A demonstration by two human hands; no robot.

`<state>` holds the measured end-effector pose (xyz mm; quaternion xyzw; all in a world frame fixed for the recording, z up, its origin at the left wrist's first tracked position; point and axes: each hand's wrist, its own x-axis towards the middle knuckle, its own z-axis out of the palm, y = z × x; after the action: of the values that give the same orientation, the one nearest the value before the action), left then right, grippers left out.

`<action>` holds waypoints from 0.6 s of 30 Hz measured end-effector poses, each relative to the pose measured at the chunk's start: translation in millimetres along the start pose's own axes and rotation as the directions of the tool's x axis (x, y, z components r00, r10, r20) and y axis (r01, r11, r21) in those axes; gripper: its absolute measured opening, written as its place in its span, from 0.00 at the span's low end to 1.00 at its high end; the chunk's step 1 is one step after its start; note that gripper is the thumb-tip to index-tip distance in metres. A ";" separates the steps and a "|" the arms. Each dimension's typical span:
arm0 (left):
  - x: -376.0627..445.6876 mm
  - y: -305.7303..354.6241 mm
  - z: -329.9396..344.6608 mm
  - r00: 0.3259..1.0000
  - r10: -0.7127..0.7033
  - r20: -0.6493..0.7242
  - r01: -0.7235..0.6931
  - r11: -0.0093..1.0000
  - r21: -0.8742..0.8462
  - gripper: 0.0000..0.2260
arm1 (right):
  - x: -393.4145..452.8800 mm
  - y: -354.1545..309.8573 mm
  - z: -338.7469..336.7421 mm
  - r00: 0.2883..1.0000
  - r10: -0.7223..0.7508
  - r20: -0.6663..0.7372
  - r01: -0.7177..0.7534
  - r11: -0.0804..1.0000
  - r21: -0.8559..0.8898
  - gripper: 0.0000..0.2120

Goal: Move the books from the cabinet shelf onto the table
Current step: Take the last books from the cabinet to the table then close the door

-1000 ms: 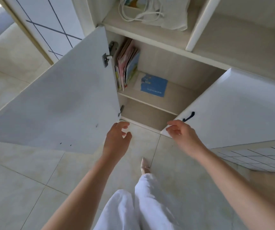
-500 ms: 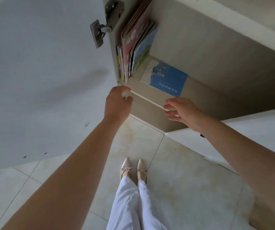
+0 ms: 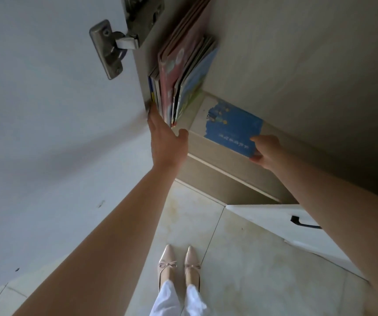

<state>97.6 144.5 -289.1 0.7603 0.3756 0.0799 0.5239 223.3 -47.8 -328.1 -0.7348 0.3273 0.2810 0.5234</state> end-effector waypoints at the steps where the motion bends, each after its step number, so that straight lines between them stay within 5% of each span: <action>1: 1.5 -2.4 3.0 1.000 0.016 -0.017 -0.016 1.000 -0.014 0.36 | 5.5 1.4 -1.1 1.000 0.012 -0.006 -0.012 1.000 0.015 0.12; 5: 7.5 -9.3 8.0 0.998 0.027 -0.055 -0.031 0.997 -0.068 0.36 | 17.8 7.7 -2.6 0.999 0.031 -0.035 -0.028 0.995 0.096 0.02; 11: 10.1 -9.3 13.0 0.995 0.062 -0.084 -0.068 0.995 -0.068 0.35 | 17.8 7.3 15.9 0.991 0.009 0.130 -0.031 0.986 0.166 0.10; 15: 14.8 -10.5 12.6 0.993 0.082 -0.080 -0.085 0.996 -0.025 0.33 | 10.5 -0.9 31.8 0.992 -0.046 0.114 0.027 0.986 0.164 0.11; 18: 19.3 -10.2 8.9 0.994 0.091 -0.056 -0.090 0.996 0.007 0.30 | -1.3 -15.1 37.7 0.981 -0.184 0.066 0.188 0.981 -0.052 0.10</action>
<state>110.8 152.3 -307.0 0.7752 0.3554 0.1241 0.5073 231.5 -8.0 -329.3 -0.7681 0.2329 0.2625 0.5356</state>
